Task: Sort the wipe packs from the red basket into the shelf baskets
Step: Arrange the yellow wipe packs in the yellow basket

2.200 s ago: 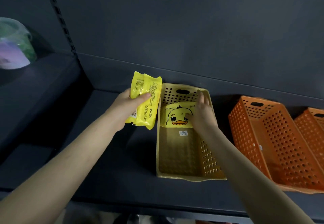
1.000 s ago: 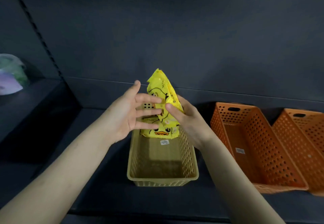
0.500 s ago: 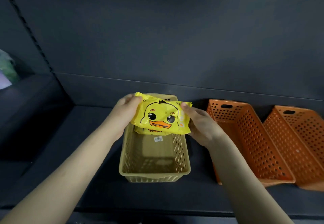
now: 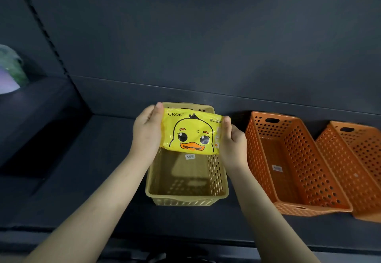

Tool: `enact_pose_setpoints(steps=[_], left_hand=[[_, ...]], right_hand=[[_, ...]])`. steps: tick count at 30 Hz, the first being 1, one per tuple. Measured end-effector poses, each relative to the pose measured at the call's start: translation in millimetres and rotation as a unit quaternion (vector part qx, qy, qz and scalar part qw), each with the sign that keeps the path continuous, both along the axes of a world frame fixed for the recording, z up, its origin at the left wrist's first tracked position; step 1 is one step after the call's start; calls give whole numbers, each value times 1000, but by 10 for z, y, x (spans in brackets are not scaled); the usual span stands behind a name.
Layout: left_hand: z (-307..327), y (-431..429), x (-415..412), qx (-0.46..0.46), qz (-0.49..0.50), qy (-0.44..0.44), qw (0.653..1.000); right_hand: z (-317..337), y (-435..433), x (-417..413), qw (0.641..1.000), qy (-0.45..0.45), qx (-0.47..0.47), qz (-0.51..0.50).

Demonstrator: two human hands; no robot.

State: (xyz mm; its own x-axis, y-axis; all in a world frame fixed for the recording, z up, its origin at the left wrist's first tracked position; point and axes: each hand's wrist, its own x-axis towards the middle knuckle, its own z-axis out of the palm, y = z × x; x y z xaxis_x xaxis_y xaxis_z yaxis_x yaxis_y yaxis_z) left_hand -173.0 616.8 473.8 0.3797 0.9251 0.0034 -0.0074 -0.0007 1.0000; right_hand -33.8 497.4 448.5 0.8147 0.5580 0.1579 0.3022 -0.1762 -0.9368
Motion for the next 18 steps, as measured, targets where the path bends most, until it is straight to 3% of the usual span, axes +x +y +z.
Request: enact_pose_setpoints(steps=[3, 7, 13, 15, 18], left_hand=[[-54, -20, -21, 27, 6, 14, 1000], [-141, -26, -30, 23, 28, 26, 999], [-235, 67, -62, 86, 26, 64, 994], [-248, 117, -66, 121, 7, 95, 988], [-295, 167, -70, 167, -26, 123, 978]], right_hand=[[-17, -10, 1, 997, -73, -28, -20], [-47, 9, 11, 999, -20, -19, -16], [19, 1, 52, 999, -21, -42, 9], [58, -22, 83, 998, 26, -49, 43], [145, -49, 112, 969, 178, -36, 170]])
